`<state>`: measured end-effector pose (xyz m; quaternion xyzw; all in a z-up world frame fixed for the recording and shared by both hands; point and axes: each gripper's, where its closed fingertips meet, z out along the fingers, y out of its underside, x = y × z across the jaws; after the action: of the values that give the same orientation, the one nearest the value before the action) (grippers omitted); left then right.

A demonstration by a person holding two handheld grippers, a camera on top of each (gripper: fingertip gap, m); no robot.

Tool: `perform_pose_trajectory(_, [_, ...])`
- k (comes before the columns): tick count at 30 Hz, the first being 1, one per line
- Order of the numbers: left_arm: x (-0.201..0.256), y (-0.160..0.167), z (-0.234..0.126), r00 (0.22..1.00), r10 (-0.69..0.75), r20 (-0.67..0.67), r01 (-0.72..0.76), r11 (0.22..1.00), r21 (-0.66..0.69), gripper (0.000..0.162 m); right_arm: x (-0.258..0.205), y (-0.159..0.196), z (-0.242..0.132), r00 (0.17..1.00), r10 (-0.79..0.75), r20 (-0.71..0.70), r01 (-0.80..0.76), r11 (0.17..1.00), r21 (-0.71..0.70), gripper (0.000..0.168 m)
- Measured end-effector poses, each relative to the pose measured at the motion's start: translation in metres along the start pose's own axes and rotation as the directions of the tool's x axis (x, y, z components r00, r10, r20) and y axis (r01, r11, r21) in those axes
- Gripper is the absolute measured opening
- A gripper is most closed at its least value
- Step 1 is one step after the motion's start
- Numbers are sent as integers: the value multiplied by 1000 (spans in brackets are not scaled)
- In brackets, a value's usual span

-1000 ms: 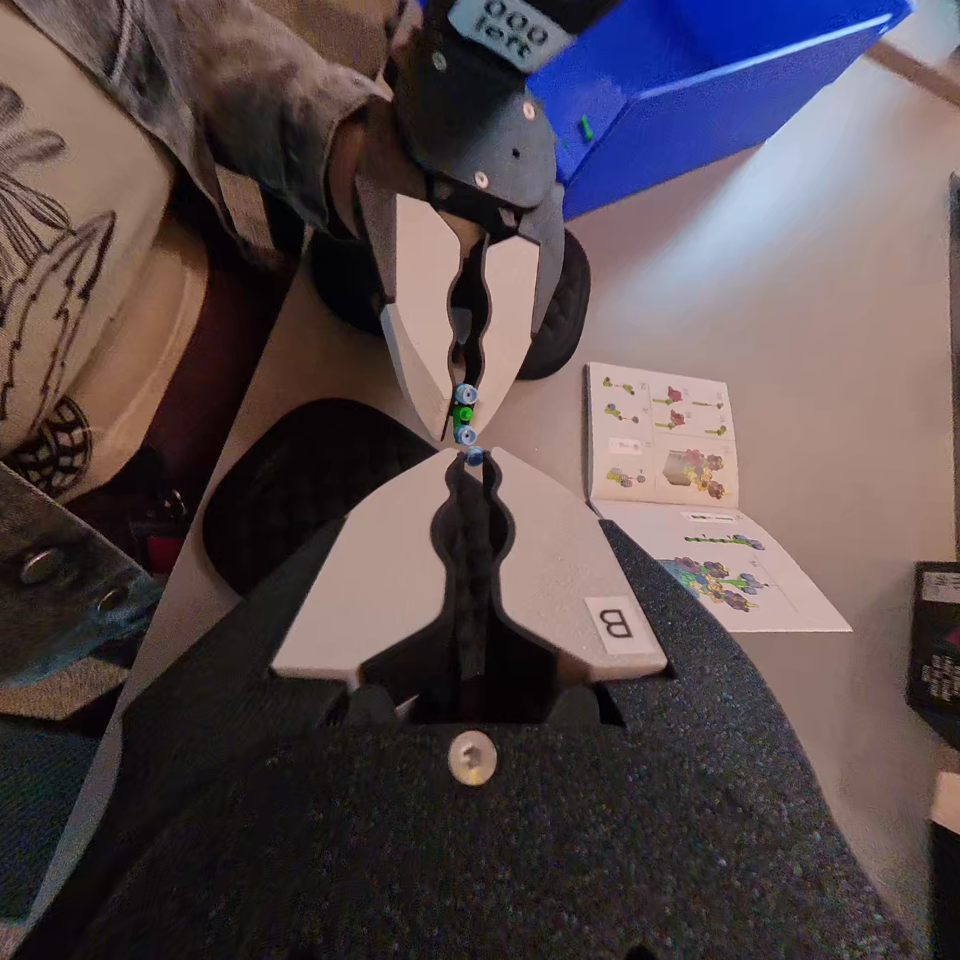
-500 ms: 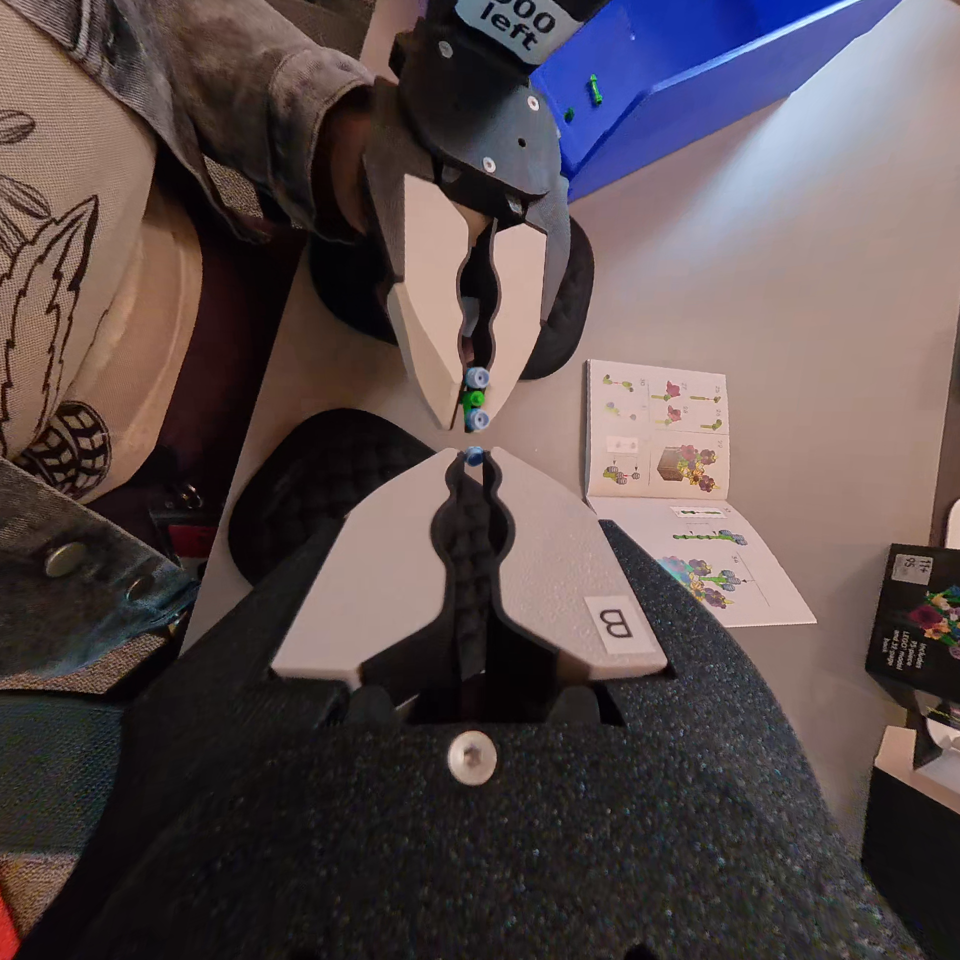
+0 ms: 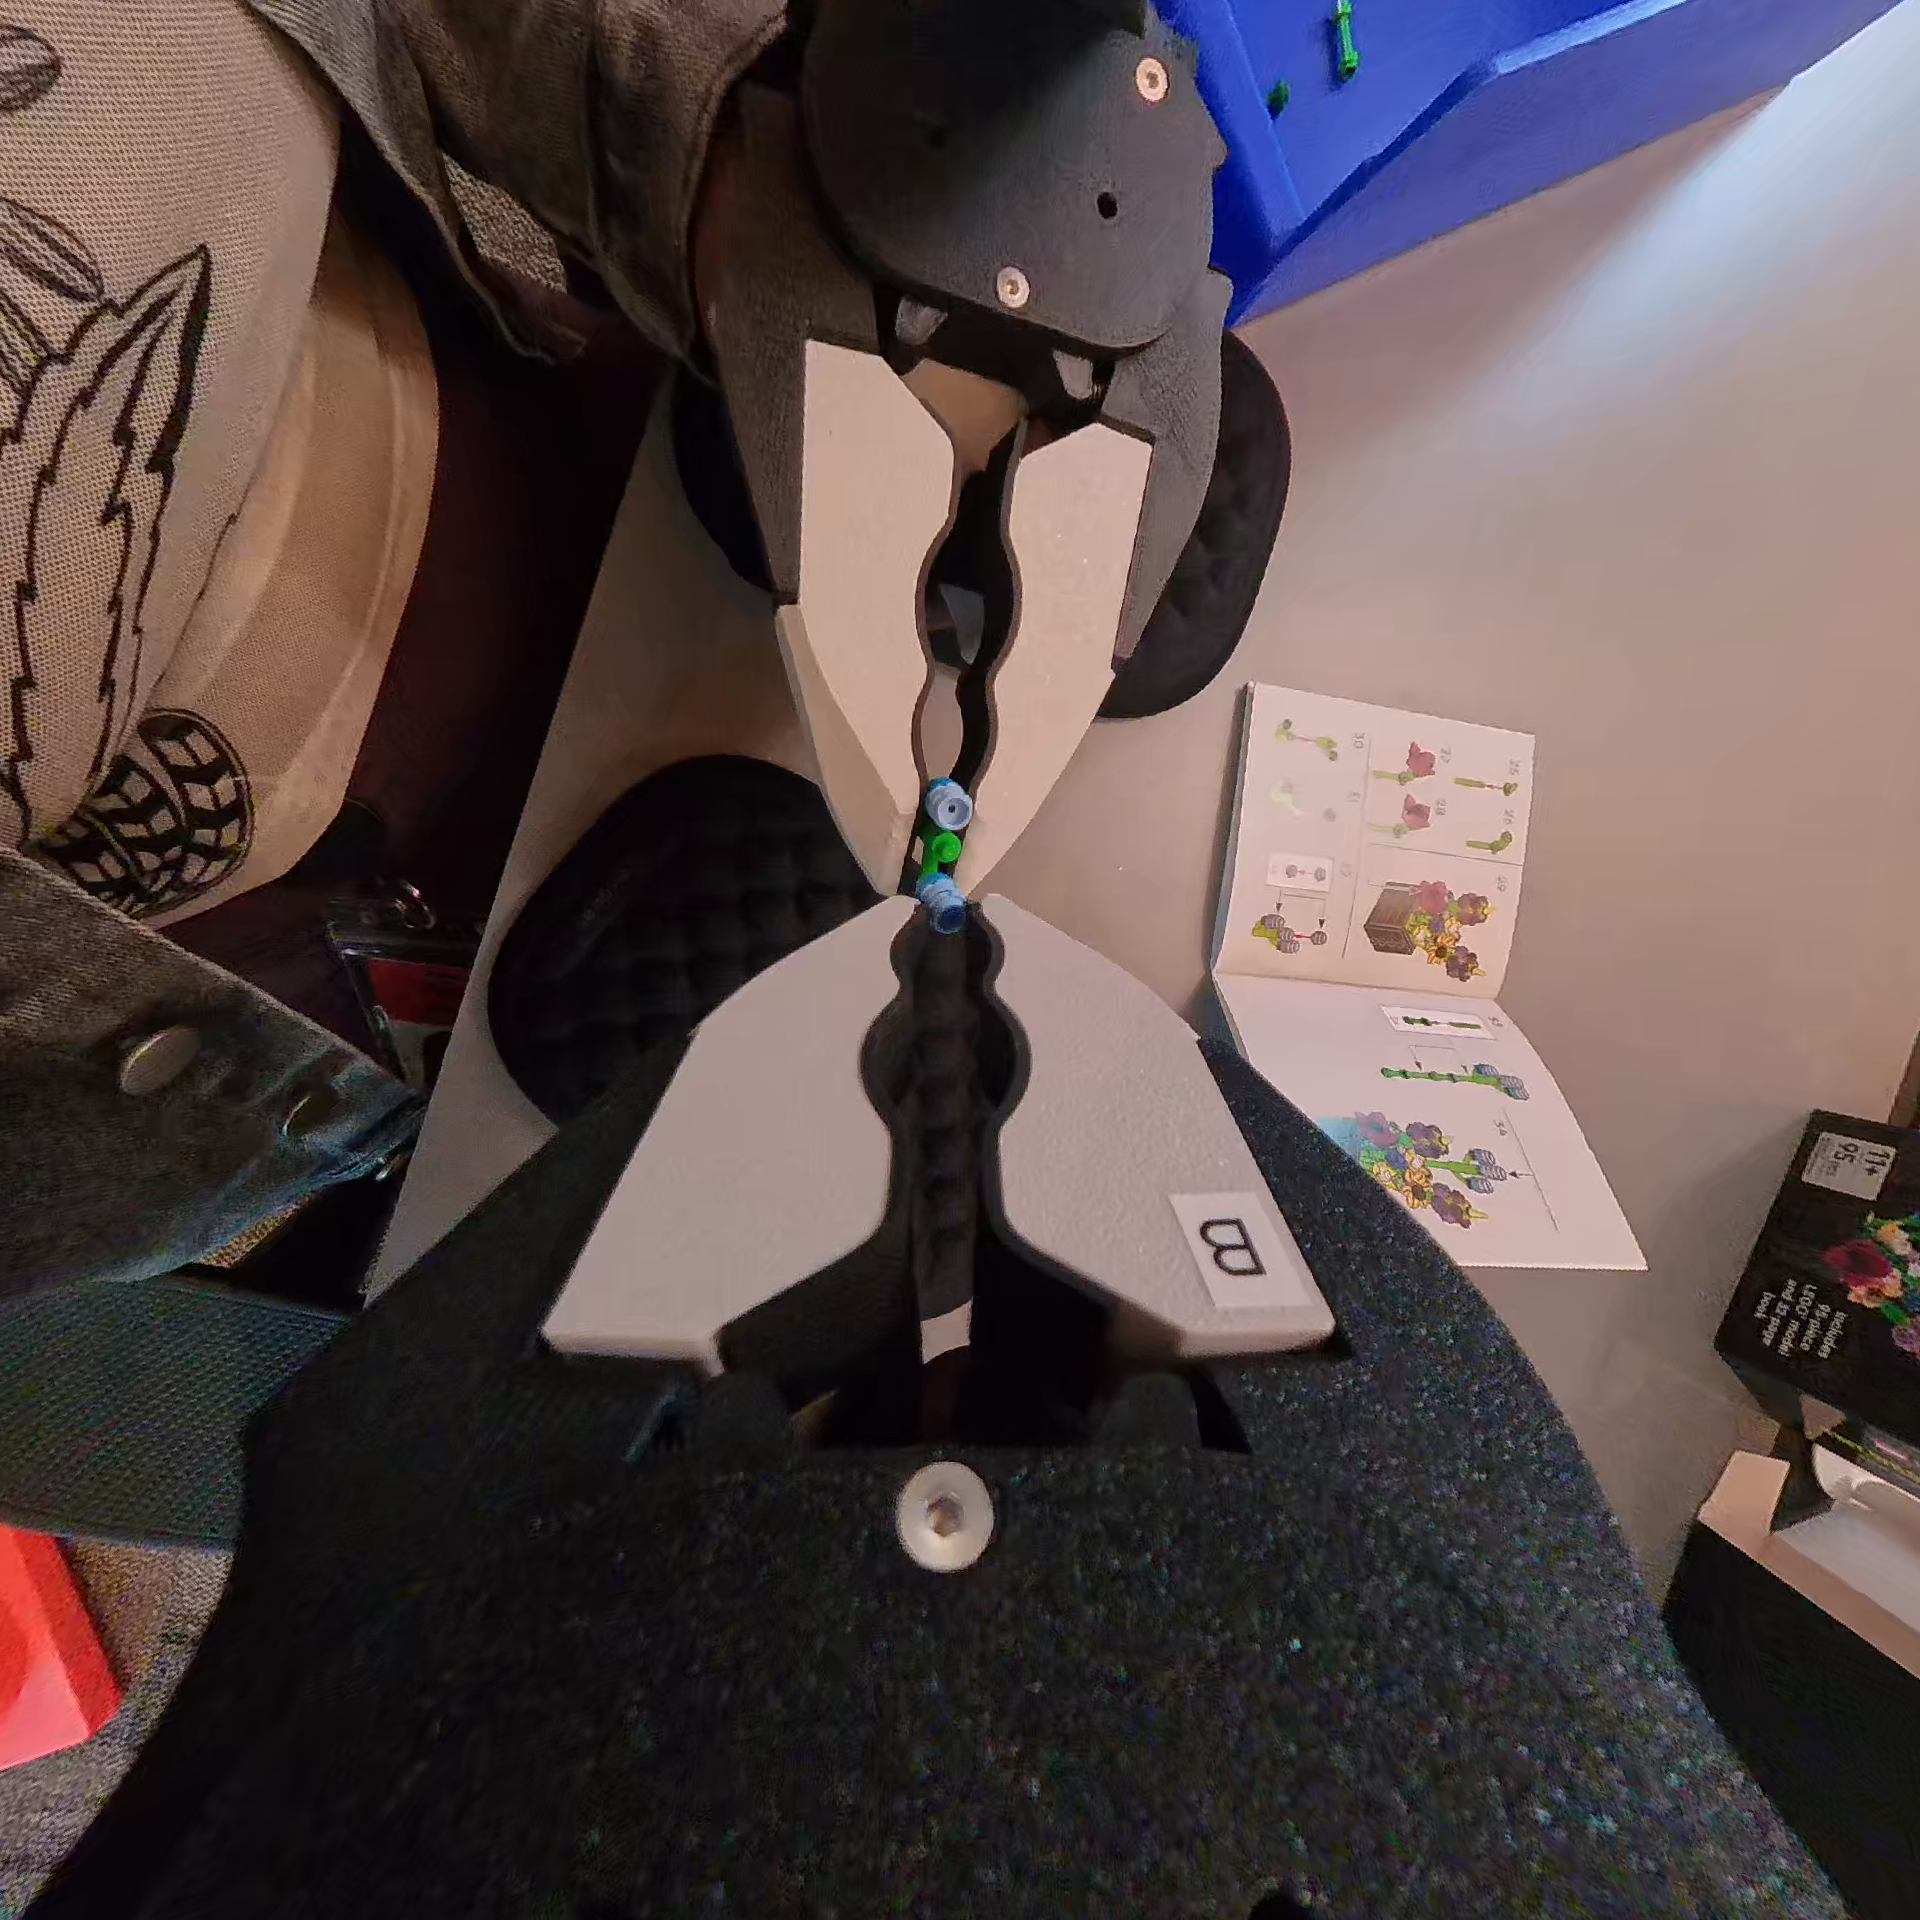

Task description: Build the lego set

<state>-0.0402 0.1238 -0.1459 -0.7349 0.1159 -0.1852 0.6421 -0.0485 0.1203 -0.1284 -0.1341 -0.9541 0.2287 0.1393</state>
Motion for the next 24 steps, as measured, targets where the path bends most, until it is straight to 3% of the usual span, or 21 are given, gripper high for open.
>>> perform_pose_trajectory(13, [-2,-2,-2,1000,-20,0,20,1000,19,7,0,5,7,998,-57,-36,53,994,-101,6])
perform_pose_trajectory(24, [-10,-32,-17,988,-155,-25,156,957,243,8,22,-19,-7,986,-81,-147,75,996,-42,7])
